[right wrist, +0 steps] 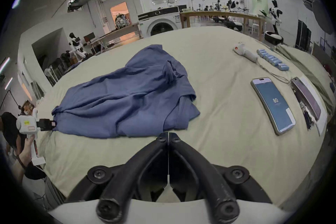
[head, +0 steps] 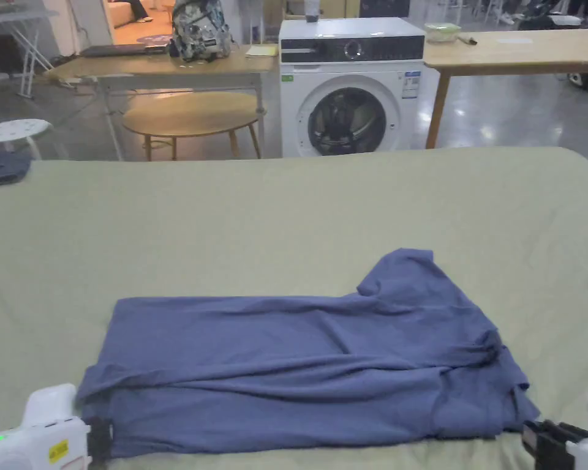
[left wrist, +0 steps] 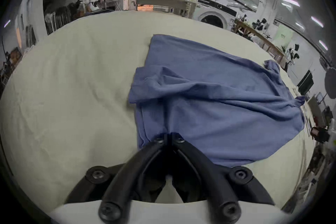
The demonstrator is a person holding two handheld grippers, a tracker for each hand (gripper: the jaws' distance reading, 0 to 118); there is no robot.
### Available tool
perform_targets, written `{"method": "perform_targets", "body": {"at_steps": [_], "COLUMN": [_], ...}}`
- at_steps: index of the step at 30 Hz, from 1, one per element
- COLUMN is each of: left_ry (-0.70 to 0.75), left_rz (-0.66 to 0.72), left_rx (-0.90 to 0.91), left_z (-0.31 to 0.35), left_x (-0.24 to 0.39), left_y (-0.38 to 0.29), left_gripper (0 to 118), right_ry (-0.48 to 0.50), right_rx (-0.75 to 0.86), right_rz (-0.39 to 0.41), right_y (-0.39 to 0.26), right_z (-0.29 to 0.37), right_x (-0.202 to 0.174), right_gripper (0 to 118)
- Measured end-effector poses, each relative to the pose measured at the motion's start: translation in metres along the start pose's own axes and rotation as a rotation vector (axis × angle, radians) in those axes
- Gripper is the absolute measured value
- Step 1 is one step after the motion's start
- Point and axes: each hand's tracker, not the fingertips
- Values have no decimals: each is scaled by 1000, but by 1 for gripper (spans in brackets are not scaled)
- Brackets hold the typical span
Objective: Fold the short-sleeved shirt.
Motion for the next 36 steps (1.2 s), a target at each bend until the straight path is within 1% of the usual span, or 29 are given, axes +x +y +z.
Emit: {"method": "perform_targets", "body": {"at_steps": [1, 2, 3, 4, 6, 7, 8, 9, 10, 11, 12, 13, 14, 16, 18, 19, 22, 24, 27, 31, 34, 36], "left_ry": [-6, -10, -14, -14, -14, -13, -14, -17, -19, -18, -15, -5, 9, 6, -44, -60, -116, -110, -132, -150, -130, -127], "left_rz": [7, 9, 10, 9, -13, -18, -15, -12, -9, -9, -12, -18, -27, -41, -26, -13, 39, 38, 44, 51, 44, 29], "left_rx": [-1, -4, -3, -2, -3, -5, -7, -8, -8, -8, -8, -12, -22, -22, 56, 112, 121, 132, 125, 89, 73, 69], "left_z": [1, 1, 1, 9, 10, 10, 13, 14, 15, 16, 14, 14, 14, 22, 48, 65, 98, 115, 142, 160, 165, 160], "left_x": [0, 0, 0, 6, 9, 9, 10, 11, 12, 13, 14, 17, 21, 21, 18, 18, 9, 6, -5, -21, -24, -29], "left_y": [0, 0, 0, -3, -3, -3, -3, -3, -4, -5, -5, -3, -2, 3, 4, 5, 12, 6, -21, -73, -100, -113], "left_gripper": [0, 0, 0, 0, 0, 0, 0, 0, 0, 0, 0, 0, 0, 0, 0, 0, 0, 0, 0, 0, 0, 0], "right_ry": [1, 8, 15, 17, -51, -86, -99, -69, -60, -40, 58, 57, 27, 32, -21, -20, 2, 36, 19, 12, -7, -19], "right_rx": [-1, -11, -17, -21, -64, -89, -121, -149, -131, -98, -110, -139, -128, -116, -39, -18, -1, 28, 43, 26, 0, -6], "right_rz": [-11, -39, -62, -77, -94, -85, -88, -103, -105, -112, -156, -191, -170, -190, -171, -169, -179, -198, -188, -189, -179, -151], "right_y": [6, 12, 19, 25, 31, 32, 31, 27, 24, 21, 21, 21, 23, 24, 27, 29, 33, 27, 2, -43, -71, -81], "right_z": [-8, -19, -35, -45, -67, -76, -85, -93, -94, -87, -87, -89, -91, -85, -65, -53, -25, -8, 30, 71, 85, 85], "right_x": [-2, -3, 7, 9, 10, 10, 13, 16, 17, 16, 17, 17, 17, 20, 18, 18, 23, 29, 31, 39, 36, 34], "right_gripper": [20, 49, 65, 63, 64, 64, 63, 58, 43, 20, 6, 6, 6, 6, 6, 6, 6, 6, 6, 6, 6, 6]}}
